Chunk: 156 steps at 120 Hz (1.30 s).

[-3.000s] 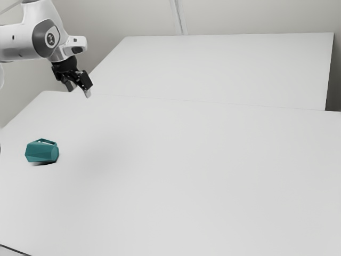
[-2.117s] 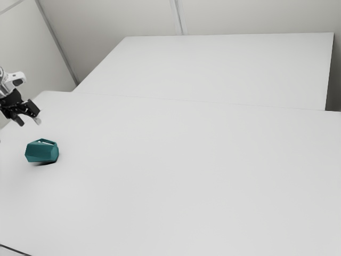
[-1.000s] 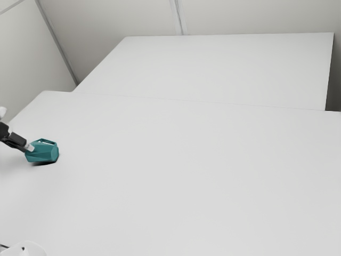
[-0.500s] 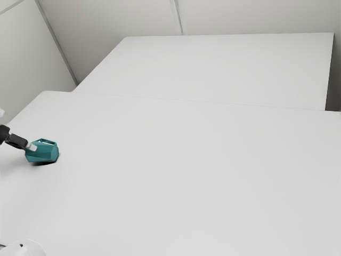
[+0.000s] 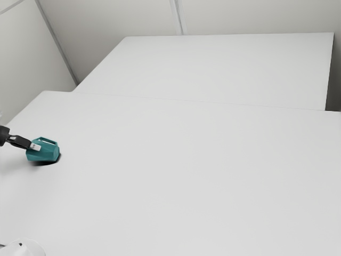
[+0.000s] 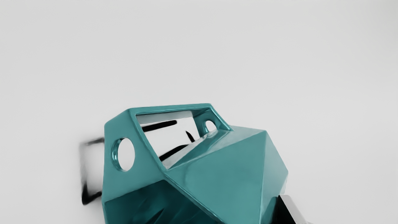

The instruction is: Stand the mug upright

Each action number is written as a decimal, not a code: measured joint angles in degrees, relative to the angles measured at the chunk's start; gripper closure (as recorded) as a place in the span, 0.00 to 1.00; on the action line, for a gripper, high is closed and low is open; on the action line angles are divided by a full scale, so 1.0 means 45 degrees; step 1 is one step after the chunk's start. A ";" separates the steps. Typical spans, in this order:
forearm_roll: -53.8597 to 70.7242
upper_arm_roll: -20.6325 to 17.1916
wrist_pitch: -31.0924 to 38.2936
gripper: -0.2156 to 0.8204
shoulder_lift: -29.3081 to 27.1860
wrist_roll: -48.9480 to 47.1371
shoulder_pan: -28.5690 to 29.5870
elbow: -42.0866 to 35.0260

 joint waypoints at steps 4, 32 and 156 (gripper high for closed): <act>-0.0050 -0.0117 -0.0042 0.83 -0.0009 0.0014 0.0065 -0.0001; -0.0246 -0.0443 -0.0248 0.93 -0.0020 0.0101 0.0143 -0.0010; 0.2206 0.1725 0.1061 0.97 -0.5479 -0.1217 -0.7730 -0.1757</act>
